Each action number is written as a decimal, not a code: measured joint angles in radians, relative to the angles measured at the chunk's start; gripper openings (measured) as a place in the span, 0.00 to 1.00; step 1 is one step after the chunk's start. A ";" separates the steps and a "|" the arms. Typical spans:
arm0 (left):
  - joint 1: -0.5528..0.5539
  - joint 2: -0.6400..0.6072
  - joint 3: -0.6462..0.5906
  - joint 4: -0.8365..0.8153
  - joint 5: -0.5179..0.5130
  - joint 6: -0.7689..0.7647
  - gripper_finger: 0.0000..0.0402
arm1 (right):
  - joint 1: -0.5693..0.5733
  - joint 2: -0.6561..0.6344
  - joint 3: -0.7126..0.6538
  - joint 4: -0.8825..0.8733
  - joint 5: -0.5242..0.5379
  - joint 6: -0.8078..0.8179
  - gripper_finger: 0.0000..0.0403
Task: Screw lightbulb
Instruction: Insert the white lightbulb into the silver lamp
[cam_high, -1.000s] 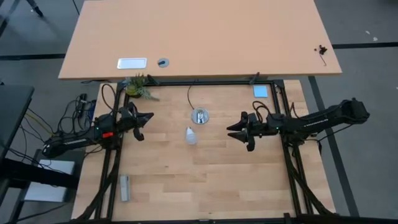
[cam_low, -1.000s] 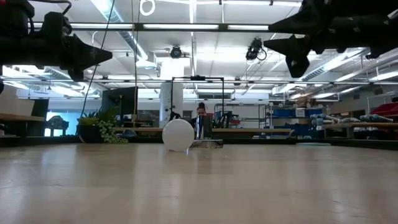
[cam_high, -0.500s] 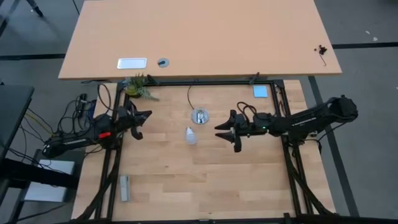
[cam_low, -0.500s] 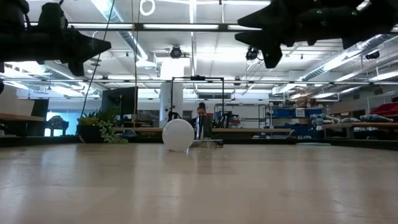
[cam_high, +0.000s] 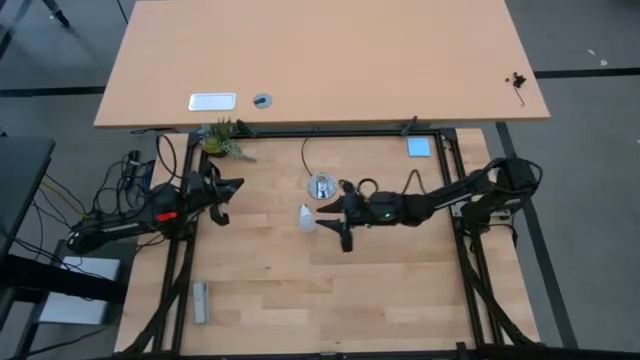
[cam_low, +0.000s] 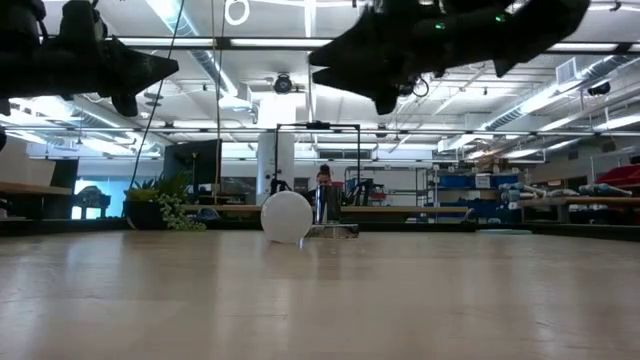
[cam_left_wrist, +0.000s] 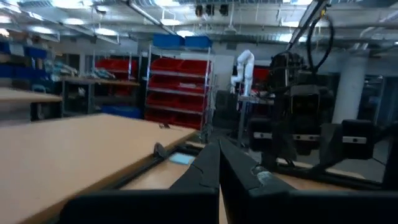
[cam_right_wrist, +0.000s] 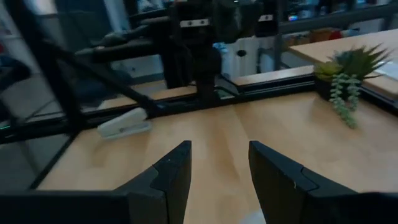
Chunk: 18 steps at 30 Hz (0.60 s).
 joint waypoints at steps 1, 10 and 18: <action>0.000 0.003 0.000 -0.010 0.004 -0.011 0.01 | 0.010 0.019 0.027 -0.028 0.033 0.004 0.43; 0.000 0.050 0.000 -0.110 0.005 -0.032 0.01 | 0.065 0.142 0.275 -0.452 0.330 0.192 0.56; 0.000 0.132 0.000 -0.163 0.000 -0.032 0.01 | 0.068 0.256 0.379 -0.493 0.342 0.266 0.71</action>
